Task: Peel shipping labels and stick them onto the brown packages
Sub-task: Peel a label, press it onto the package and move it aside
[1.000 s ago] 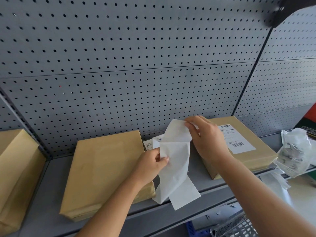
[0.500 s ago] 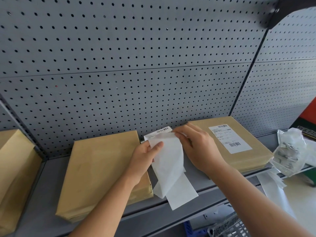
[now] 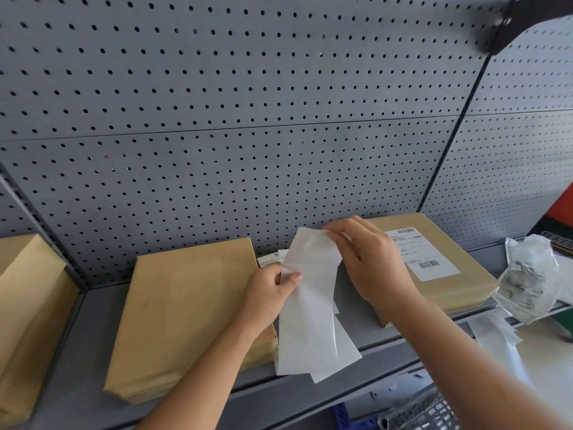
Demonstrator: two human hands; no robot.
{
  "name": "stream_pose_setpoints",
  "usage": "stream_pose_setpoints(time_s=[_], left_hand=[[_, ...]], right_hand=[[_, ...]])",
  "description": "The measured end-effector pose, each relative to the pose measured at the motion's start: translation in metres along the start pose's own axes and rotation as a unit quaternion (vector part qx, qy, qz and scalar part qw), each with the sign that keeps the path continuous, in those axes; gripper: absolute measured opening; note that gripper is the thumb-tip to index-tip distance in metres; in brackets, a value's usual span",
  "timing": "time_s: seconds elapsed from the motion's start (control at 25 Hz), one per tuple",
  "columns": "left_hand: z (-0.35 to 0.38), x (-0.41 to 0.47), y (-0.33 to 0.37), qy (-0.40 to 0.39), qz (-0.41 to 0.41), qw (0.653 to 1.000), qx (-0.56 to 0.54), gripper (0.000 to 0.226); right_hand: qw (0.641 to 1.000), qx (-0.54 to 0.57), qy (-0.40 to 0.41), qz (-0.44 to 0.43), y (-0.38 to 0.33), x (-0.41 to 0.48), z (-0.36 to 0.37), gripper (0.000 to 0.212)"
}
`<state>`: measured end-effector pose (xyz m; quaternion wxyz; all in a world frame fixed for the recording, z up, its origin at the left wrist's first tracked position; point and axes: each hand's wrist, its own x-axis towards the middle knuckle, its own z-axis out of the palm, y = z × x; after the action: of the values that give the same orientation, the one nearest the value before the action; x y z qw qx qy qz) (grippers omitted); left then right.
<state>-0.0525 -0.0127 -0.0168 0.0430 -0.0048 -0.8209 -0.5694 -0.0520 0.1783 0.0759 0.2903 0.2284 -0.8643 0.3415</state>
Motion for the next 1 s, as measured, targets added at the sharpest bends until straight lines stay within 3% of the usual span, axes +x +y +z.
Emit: stream_pose_setpoints(time_s=[0.24, 0.44, 0.56, 0.76, 0.84, 0.92, 1.0], left_hand=[[0.004, -0.004, -0.003, -0.033, 0.041, 0.991, 0.121, 0.031], [0.004, -0.005, -0.004, -0.076, 0.018, 0.982, 0.173, 0.029], [0.004, -0.007, 0.001, -0.091, 0.029, 0.985, 0.14, 0.026], [-0.008, -0.01, 0.011, -0.133, -0.001, 0.989, -0.065, 0.026], [-0.012, -0.013, 0.016, -0.102, -0.004, 0.991, -0.086, 0.053], [-0.014, -0.015, 0.02, -0.094, -0.018, 0.991, -0.098, 0.052], [-0.016, -0.017, 0.023, -0.135, -0.006, 0.987, -0.085, 0.049]], right_hand=[[0.999, 0.02, 0.042, 0.0, -0.001, 0.018, -0.014, 0.013], [0.998, 0.014, 0.055, 0.003, -0.004, 0.024, -0.019, 0.013], [0.998, 0.012, 0.057, -0.001, -0.005, 0.024, -0.02, 0.012], [0.999, 0.021, 0.045, 0.001, -0.008, 0.018, -0.016, 0.012], [0.999, 0.026, 0.038, -0.007, -0.009, 0.017, -0.014, 0.012], [0.999, 0.026, 0.039, -0.01, -0.011, 0.018, -0.013, 0.012], [0.998, 0.027, 0.051, -0.001, -0.01, 0.021, -0.015, 0.013]])
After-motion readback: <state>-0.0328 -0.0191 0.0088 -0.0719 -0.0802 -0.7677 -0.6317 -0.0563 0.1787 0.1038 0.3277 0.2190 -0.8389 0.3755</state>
